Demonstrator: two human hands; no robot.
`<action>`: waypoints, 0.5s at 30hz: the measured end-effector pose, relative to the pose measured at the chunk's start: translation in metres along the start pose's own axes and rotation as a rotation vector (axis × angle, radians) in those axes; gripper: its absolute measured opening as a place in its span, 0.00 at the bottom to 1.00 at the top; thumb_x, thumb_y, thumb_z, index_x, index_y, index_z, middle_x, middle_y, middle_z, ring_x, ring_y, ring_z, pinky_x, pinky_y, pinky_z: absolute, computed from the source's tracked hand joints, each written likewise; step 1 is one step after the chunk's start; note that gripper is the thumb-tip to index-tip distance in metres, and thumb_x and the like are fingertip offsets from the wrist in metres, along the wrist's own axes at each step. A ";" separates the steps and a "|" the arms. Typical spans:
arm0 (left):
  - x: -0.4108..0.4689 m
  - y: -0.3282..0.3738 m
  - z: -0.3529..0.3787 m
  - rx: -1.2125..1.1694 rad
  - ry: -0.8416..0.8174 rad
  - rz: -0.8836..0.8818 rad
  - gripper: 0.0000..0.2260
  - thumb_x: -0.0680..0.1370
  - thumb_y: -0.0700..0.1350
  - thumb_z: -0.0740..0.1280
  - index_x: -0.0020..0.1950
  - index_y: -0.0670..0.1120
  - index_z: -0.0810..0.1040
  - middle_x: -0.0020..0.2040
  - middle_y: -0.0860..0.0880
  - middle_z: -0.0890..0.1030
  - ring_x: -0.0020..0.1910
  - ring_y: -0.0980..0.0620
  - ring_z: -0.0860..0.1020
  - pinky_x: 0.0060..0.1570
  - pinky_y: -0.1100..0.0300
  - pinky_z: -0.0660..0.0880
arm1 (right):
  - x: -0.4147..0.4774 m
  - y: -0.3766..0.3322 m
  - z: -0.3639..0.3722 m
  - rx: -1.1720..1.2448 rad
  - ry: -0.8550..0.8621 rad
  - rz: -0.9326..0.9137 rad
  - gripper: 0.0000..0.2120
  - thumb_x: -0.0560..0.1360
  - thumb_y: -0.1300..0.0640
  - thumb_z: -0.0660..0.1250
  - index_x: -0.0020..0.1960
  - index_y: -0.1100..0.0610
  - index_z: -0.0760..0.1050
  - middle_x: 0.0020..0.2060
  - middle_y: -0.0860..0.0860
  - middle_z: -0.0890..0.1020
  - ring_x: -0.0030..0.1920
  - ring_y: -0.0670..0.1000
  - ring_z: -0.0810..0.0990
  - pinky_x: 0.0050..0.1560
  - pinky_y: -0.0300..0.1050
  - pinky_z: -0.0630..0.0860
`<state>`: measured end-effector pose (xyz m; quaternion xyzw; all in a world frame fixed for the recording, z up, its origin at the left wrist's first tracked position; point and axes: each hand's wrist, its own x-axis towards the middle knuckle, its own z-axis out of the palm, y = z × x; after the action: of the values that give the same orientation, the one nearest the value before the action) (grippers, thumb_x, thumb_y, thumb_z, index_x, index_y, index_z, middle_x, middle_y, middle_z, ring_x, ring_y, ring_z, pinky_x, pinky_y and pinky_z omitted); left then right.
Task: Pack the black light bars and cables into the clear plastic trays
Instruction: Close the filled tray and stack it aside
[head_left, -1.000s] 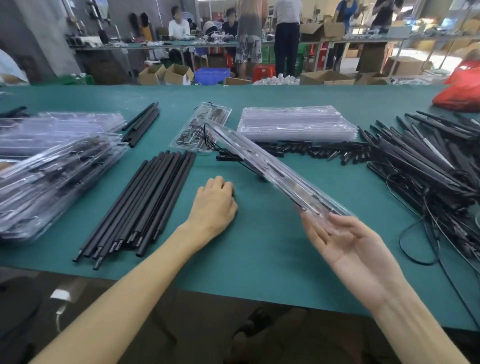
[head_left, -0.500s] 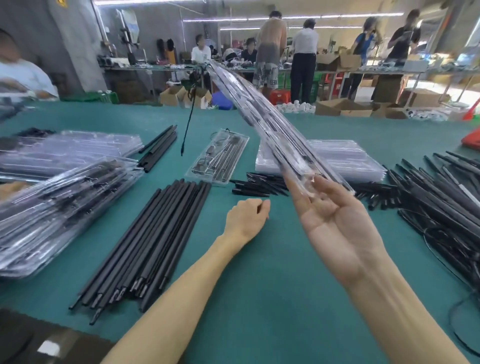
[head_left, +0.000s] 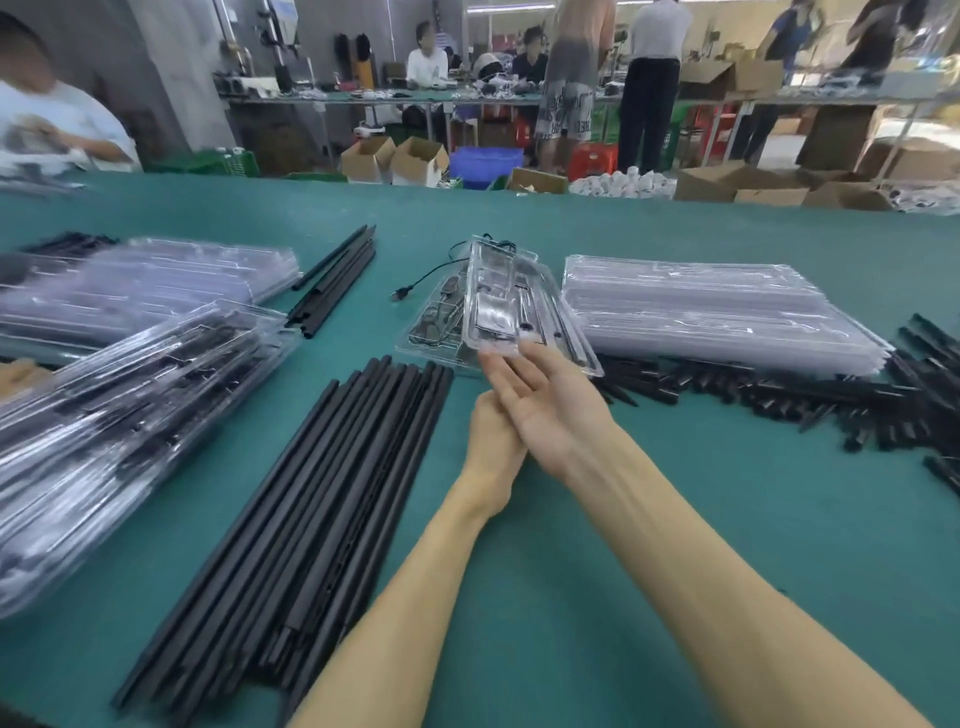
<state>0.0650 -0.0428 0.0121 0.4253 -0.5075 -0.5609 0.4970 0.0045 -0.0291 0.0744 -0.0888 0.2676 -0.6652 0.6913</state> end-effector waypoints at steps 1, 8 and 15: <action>0.002 0.000 0.000 -0.048 0.009 -0.020 0.12 0.84 0.40 0.57 0.46 0.50 0.76 0.36 0.59 0.83 0.35 0.64 0.79 0.34 0.70 0.75 | 0.007 0.002 0.002 -0.030 0.008 0.007 0.03 0.80 0.68 0.65 0.53 0.68 0.75 0.61 0.68 0.76 0.51 0.63 0.83 0.47 0.51 0.83; 0.004 -0.001 0.004 -0.085 0.029 0.011 0.17 0.63 0.57 0.63 0.48 0.54 0.78 0.41 0.59 0.83 0.42 0.64 0.80 0.44 0.63 0.77 | 0.045 0.001 0.018 -0.137 -0.015 0.159 0.27 0.84 0.49 0.61 0.76 0.63 0.61 0.66 0.71 0.71 0.60 0.66 0.80 0.56 0.53 0.82; 0.013 -0.001 0.006 -0.059 0.133 0.002 0.13 0.82 0.38 0.59 0.44 0.47 0.81 0.35 0.57 0.83 0.33 0.61 0.80 0.29 0.65 0.75 | 0.076 0.001 0.031 -0.278 -0.033 0.326 0.27 0.85 0.46 0.54 0.66 0.71 0.68 0.46 0.64 0.83 0.34 0.54 0.84 0.28 0.41 0.80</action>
<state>0.0570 -0.0543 0.0121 0.4463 -0.4567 -0.5457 0.5426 0.0180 -0.1100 0.0807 -0.1497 0.3565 -0.4996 0.7752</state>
